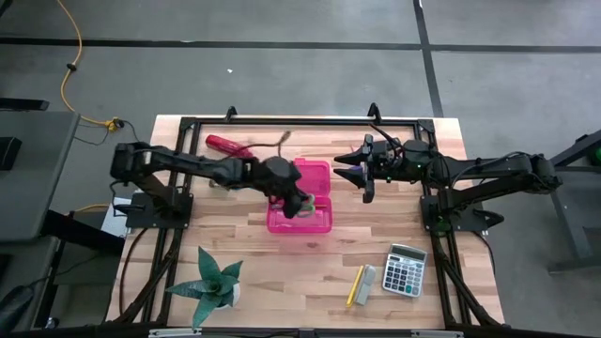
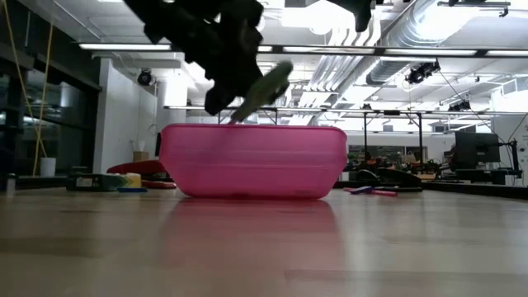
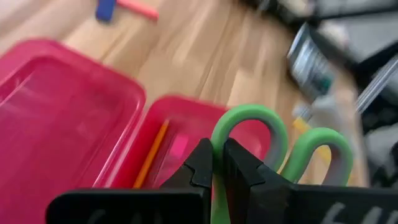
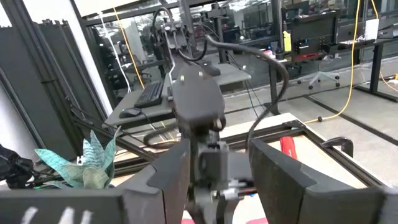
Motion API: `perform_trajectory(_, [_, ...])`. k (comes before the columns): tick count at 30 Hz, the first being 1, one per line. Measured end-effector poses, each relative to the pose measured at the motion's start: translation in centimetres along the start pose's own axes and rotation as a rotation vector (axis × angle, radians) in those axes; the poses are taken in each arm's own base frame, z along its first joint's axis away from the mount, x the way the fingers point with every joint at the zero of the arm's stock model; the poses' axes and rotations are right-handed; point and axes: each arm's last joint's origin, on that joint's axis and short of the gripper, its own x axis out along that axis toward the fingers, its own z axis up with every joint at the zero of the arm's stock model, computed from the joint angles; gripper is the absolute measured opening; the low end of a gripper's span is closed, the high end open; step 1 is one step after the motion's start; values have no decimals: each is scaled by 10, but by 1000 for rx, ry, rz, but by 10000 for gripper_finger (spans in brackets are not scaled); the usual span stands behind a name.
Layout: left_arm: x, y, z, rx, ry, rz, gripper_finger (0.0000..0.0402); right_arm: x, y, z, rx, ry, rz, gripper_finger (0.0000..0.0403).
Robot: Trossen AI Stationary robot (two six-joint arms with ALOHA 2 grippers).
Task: Pack school essentials
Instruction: Put the green scissors into the pink supply box
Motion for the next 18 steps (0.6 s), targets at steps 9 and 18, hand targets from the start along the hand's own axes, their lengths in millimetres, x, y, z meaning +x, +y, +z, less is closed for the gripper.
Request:
perform_trajectory(9, [32, -15, -7, 125, 132, 14, 0, 0, 0, -1, 0, 6, -1, 158])
perform_trajectory(18, [43, -19, -19, 151, 176, 22, 32, 0, 0, -1, 0, 14, -3, 158])
